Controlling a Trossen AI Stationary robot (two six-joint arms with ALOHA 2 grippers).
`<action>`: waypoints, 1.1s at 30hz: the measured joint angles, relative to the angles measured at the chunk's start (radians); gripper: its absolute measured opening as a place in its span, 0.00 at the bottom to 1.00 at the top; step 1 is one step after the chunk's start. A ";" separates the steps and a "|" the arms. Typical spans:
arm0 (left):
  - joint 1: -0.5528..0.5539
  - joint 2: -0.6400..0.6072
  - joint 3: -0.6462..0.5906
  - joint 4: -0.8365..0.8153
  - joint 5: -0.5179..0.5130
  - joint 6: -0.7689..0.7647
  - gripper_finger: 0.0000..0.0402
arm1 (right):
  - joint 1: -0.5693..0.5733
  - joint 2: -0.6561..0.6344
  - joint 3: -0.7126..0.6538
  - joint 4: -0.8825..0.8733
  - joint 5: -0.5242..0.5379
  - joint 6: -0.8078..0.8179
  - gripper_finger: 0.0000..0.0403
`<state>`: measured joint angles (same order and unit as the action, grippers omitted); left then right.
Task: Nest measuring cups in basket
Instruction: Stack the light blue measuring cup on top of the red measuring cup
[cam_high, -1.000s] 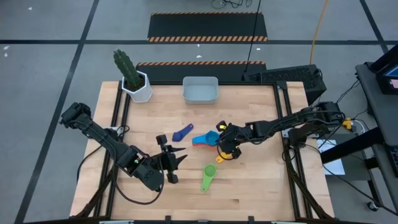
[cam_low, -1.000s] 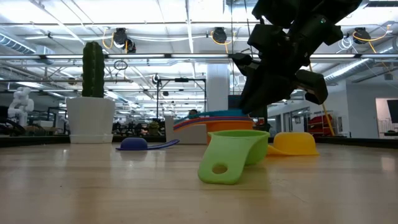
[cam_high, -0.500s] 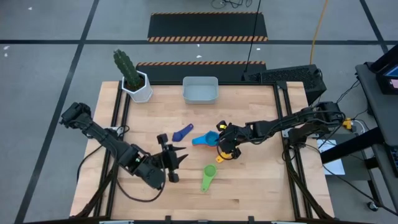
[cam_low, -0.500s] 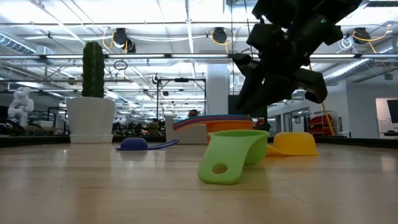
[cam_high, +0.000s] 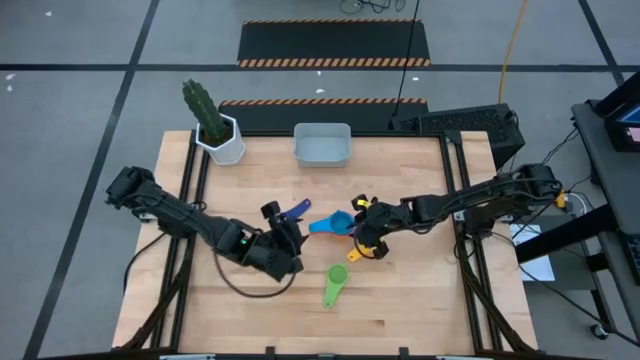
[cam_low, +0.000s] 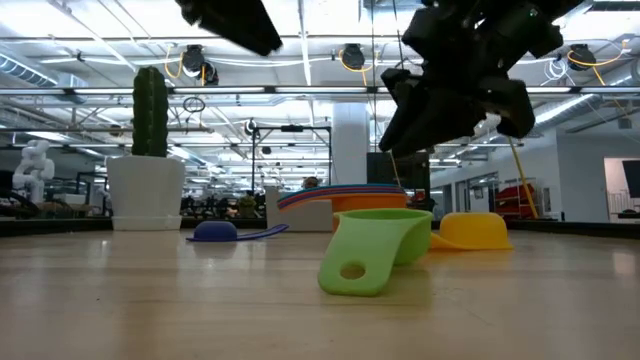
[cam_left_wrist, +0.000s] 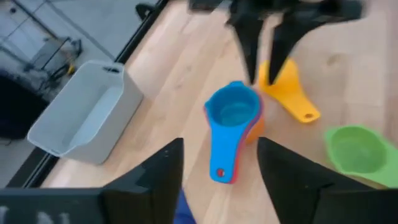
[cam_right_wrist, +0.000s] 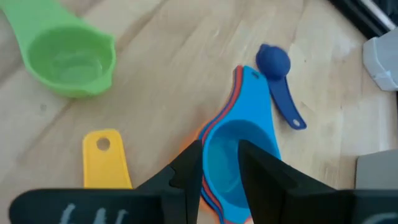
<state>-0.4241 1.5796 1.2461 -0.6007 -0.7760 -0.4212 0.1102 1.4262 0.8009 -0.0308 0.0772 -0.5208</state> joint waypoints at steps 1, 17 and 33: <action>0.013 0.012 0.000 -0.003 0.006 -0.006 0.56 | 0.004 -0.009 0.000 -0.004 0.000 0.015 0.24; 0.214 0.185 0.000 0.024 0.243 0.024 0.79 | 0.040 -0.179 0.000 -0.175 0.004 0.200 0.24; 0.234 0.230 0.000 0.089 0.312 0.132 0.92 | 0.040 -0.221 0.000 -0.238 0.004 0.302 0.24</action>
<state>-0.1896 1.8093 1.2465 -0.5113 -0.4639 -0.2891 0.1501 1.2051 0.8009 -0.2684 0.0811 -0.2186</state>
